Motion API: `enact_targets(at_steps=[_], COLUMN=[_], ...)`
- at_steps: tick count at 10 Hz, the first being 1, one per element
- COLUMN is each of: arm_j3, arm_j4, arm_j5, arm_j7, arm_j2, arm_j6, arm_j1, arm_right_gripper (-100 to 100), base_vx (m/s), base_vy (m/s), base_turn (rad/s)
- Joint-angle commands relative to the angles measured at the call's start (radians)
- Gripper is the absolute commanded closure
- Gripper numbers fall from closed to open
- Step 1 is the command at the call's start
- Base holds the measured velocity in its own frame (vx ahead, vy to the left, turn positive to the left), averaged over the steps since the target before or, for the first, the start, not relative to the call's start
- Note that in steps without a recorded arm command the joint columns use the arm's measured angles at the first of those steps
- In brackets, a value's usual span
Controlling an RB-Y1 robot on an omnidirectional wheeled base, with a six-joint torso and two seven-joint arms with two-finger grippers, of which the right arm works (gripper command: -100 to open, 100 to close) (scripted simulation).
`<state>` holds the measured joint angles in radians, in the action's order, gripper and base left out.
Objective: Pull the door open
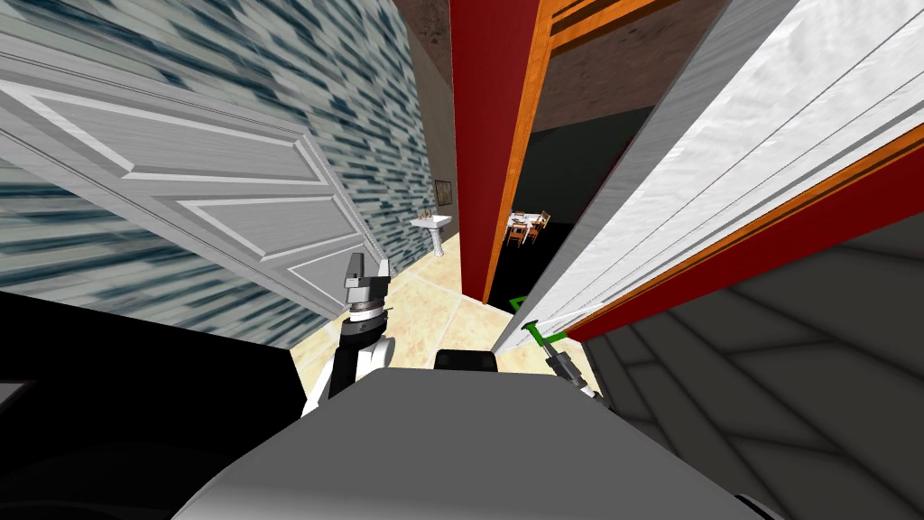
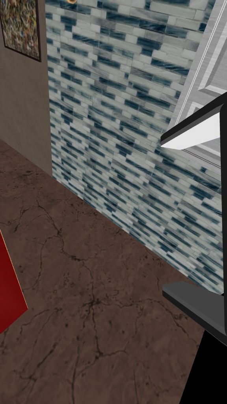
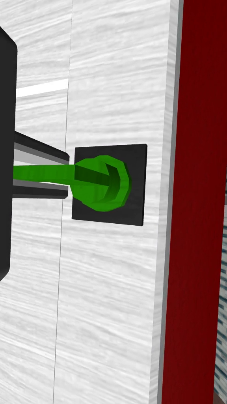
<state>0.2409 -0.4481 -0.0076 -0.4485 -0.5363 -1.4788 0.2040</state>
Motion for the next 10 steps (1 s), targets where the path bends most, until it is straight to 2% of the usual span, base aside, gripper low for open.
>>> enact_targets(at_steps=[1,2,4,5,6,7,10], arm_j3=[0.017,0.017,0.026,0.026,0.026,0.026,0.032], arm_j4=[0.024,0.024,0.034,0.001,0.006,0.034,0.039], arm_j5=[0.017,0.017,0.026,0.026,0.026,0.026,0.032], arm_j7=[0.007,0.007,0.011,0.011,0.011,0.011,0.013], arm_j2=[0.006,0.006,0.005,0.005,0.005,0.005,0.004], arm_j6=[-0.037,-0.037,-0.066,-0.066,-0.066,-0.066,-0.085], arm_j1=[0.012,0.012,0.024,0.024,0.024,0.024,0.031], arm_right_gripper=[100,100,100,100,100,100,100], base_vx=[-0.056,-0.068,-0.064,-0.048,-0.025,-0.010,-0.016], base_vy=[-0.029,-0.023,-0.032,-0.027,-0.006,-0.001,-0.015], base_turn=[0.050,0.012,0.053,0.050,-0.005,-0.007,0.040])
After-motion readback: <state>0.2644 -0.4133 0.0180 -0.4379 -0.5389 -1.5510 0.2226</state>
